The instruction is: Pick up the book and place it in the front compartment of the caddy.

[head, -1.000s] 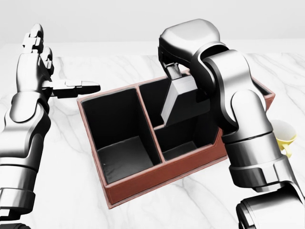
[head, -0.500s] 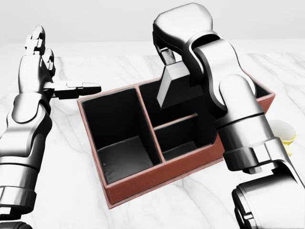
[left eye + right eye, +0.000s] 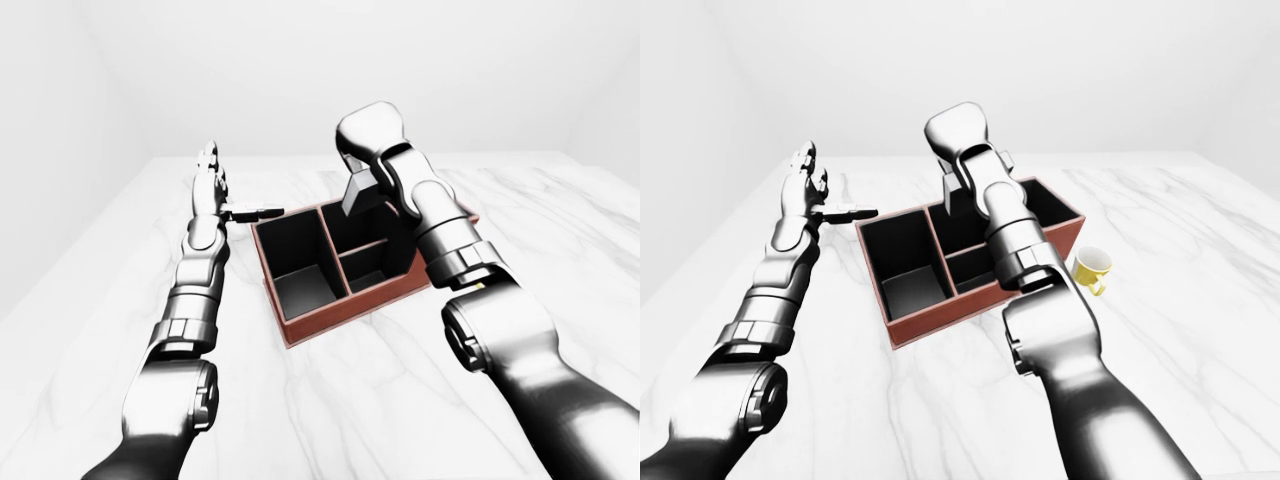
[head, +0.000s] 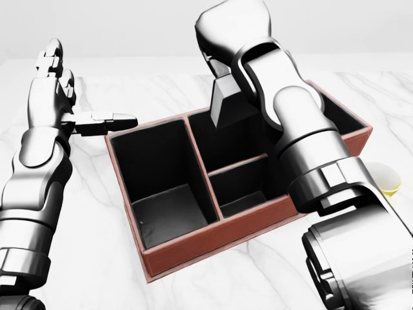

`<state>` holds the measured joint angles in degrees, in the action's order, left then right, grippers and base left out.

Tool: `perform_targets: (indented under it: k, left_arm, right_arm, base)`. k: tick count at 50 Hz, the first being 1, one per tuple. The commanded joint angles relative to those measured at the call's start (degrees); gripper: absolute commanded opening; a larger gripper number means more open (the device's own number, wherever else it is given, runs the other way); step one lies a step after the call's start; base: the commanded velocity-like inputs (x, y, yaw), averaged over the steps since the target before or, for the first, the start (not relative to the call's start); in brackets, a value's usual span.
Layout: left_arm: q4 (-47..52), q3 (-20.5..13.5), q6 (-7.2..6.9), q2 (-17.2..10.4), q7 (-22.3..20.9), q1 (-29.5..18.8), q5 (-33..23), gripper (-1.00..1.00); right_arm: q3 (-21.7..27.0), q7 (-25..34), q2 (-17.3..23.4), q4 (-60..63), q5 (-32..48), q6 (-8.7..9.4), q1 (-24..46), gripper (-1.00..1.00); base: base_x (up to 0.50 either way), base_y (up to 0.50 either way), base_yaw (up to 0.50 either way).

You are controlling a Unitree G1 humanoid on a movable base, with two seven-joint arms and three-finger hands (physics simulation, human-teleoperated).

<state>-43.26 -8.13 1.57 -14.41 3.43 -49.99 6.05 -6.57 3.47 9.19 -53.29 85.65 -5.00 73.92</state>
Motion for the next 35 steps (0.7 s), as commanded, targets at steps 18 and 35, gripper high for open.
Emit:
perform_targets:
  k: [18,35]
  left_arm:
    - [-4.54,-0.03,2.74,-0.04,-0.11,-0.88,0.21,1.00]
    - [-8.04,-0.07,3.43,-0.15,-0.26,-2.03,0.29,1.00]
  right_arm:
    - [-1.19,-13.80,-1.92,-12.54,2.82,0.00,6.14,-1.00]
    - [-1.62,-16.79,-3.38,-15.80,3.00,0.00,6.23,-1.00]
  base:
    - [0.00,0.00,0.00]
    - [0.00,0.00,0.00]
